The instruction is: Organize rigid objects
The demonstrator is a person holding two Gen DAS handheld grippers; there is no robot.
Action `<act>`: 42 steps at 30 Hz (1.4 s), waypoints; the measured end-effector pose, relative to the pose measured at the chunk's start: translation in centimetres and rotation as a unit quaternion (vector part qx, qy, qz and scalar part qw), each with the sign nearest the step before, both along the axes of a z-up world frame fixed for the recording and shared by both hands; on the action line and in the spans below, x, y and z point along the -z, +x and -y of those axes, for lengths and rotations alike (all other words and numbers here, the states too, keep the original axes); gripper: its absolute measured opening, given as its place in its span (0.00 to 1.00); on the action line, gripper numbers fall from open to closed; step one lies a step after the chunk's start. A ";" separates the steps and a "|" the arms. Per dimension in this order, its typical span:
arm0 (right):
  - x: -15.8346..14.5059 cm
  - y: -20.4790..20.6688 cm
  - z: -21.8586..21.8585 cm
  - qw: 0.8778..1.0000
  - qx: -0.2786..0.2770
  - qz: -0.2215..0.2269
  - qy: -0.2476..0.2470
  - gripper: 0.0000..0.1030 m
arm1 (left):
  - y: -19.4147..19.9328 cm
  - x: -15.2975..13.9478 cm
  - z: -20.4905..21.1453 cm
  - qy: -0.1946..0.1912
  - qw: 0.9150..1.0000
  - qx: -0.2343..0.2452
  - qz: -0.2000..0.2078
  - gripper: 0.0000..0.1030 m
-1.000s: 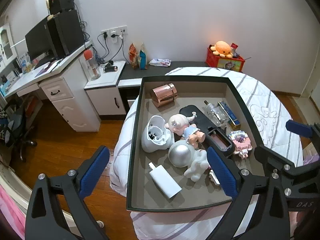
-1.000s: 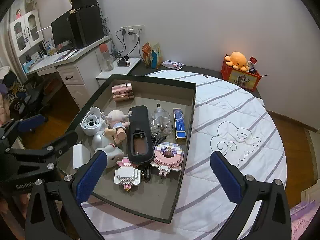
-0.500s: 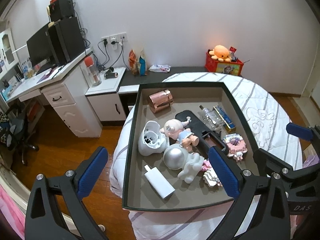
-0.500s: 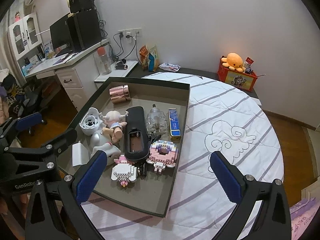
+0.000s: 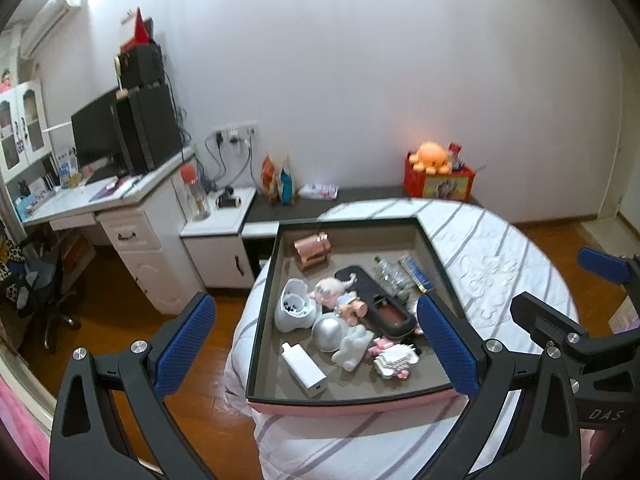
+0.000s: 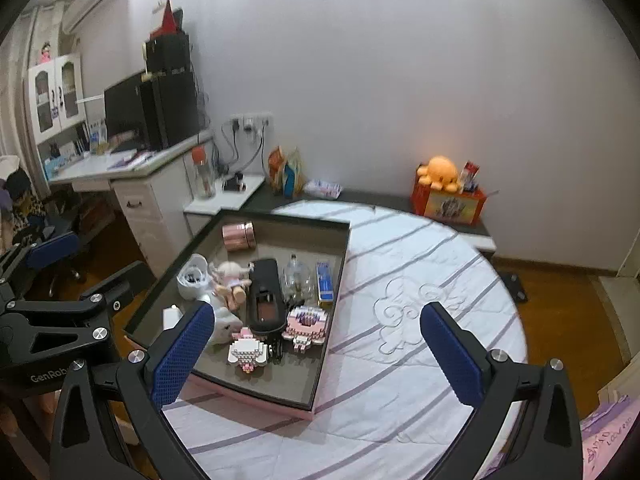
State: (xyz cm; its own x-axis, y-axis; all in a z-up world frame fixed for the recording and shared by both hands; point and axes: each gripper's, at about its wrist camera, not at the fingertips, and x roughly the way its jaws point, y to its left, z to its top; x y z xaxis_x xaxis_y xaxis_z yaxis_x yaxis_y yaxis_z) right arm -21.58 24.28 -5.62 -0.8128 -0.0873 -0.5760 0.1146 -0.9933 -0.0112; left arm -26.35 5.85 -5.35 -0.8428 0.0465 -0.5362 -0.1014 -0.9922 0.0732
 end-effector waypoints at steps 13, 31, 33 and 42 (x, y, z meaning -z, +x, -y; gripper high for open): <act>-4.6 9.6 0.1 0.993 0.007 -0.115 -0.004 1.00 | 9.9 -4.6 0.7 0.008 0.994 -0.003 -0.110 1.00; -7.6 21.4 1.6 0.973 0.017 -0.229 0.009 1.00 | 22.2 -7.4 2.6 0.017 0.976 -0.016 -0.217 1.00; -7.8 22.6 1.6 0.971 0.017 -0.238 0.010 1.00 | 23.4 -7.6 2.7 0.018 0.973 -0.017 -0.228 1.00; -8.2 25.9 1.7 0.962 0.026 -0.272 0.009 1.00 | 26.2 -7.9 2.8 0.026 0.967 -0.018 -0.253 1.00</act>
State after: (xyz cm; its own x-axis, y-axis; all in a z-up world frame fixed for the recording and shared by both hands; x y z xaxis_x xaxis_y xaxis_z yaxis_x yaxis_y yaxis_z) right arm 4.28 22.63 2.62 -0.9974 -0.0328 -0.0648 0.0375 -0.9966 -0.0735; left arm -0.12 3.07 2.51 -0.9982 0.0288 -0.0522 -0.0316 -0.9981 0.0538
